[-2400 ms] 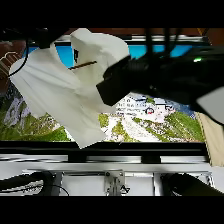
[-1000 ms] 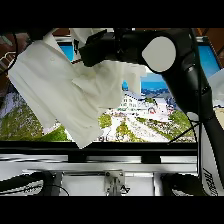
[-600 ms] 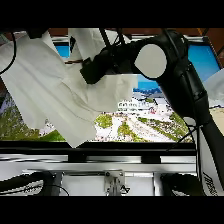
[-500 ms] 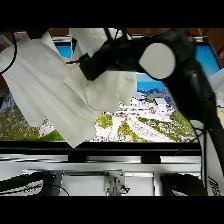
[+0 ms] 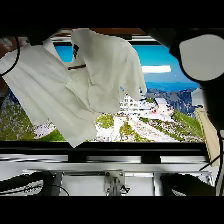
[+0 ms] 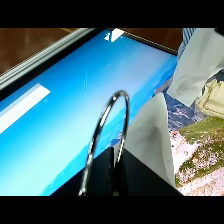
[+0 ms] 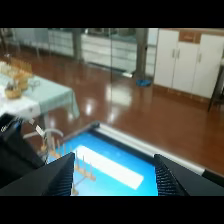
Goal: Fold the shirts.
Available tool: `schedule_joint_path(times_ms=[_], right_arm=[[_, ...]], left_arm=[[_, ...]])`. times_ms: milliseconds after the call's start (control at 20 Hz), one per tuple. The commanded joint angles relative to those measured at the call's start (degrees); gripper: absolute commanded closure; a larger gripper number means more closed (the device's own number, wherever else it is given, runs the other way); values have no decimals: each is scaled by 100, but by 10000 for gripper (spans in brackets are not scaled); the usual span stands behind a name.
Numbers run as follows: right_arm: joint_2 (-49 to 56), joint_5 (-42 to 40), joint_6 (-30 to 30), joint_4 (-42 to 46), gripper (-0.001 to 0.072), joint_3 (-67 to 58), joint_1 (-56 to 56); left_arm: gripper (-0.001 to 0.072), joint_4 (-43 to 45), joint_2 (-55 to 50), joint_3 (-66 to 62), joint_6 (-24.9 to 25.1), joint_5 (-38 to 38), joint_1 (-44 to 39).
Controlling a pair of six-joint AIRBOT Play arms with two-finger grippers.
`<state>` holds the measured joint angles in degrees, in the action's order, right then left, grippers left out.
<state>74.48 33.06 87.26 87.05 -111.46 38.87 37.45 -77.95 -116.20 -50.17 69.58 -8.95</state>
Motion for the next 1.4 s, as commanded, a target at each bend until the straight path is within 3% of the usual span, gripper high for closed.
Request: schedule_joint_path(times_ms=[0, 150, 200, 300, 400, 500, 700, 900, 1300, 1350], right_arm=[[142, -192, 9, -122, 116, 0, -24], [48, 1552, -566, 776, 116, -2, -243], [26, 2083, -739, 706, 116, -2, -431], [-33, 2992, -1690, -37, 115, -2, -776], [-155, 3552, -2446, -282, 62, -2, -925], [-188, 3860, -2883, -221, 55, 0, -949], [92, 4920, -4476, -297, 53, 4, -949], [428, 4887, -5320, -820, 52, 4, -949], [693, 4784, -5394, -1268, 53, 4, -1058], [721, 4819, -5394, -1368, 103, 4, -1060]], left_arm=[[662, -2, 0, 2, 0, 162, -2], [663, 2, 48, 2, 42, 157, 2], [662, 0, 66, 0, 70, 155, 0], [662, 0, 72, 0, 68, 166, 0], [662, -2, 72, 0, 70, 363, 0], [663, 0, 72, 2, 111, 734, 0], [663, -2, 74, 2, 177, 898, 0], [663, -55, 79, 2, 267, 999, 0], [664, -345, 94, 2, 457, 1001, 0], [664, -348, 96, 2, 459, 999, 0]])
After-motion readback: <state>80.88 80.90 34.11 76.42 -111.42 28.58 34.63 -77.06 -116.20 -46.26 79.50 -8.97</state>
